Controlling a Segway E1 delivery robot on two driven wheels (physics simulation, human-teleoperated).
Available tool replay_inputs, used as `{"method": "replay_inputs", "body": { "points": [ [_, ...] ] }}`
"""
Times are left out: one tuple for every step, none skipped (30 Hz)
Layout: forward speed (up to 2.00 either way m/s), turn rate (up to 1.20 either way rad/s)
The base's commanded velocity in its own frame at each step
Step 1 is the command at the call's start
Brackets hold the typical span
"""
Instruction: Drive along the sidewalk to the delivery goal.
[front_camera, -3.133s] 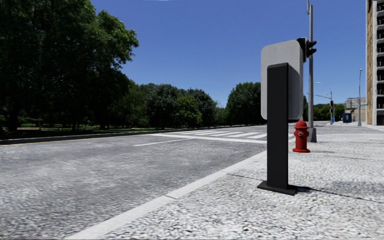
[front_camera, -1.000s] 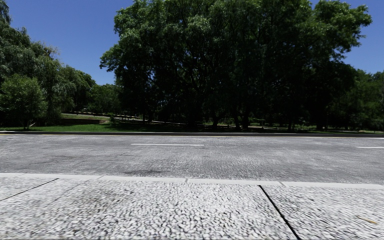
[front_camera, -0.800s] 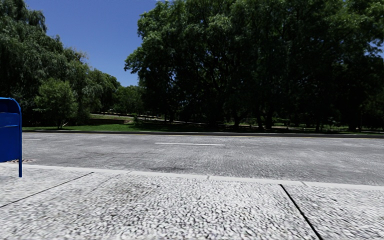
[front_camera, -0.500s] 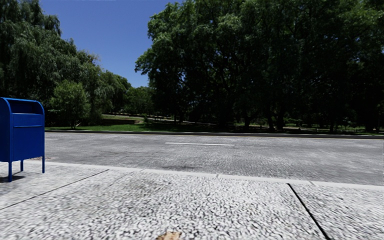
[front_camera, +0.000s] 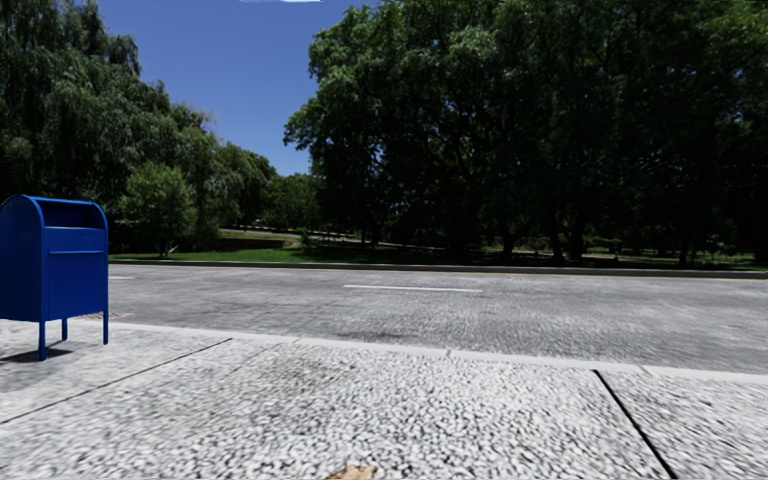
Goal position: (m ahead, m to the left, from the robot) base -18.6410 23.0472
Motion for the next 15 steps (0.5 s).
{"method": "replay_inputs", "body": {
  "points": [
    [0.71, 0.51],
    [0.81, 0.56],
    [0.81, 0.56],
    [0.84, 0.59],
    [0.87, 0.61],
    [0.88, 0.61],
    [0.88, 0.61],
    [0.92, 0.61],
    [0.92, 0.61],
    [0.99, 0.62],
    [1.13, 0.62],
    [1.23, 0.62],
    [1.23, 0.62],
    [1.24, 0.62],
    [1.25, 0.62]
  ]
}}
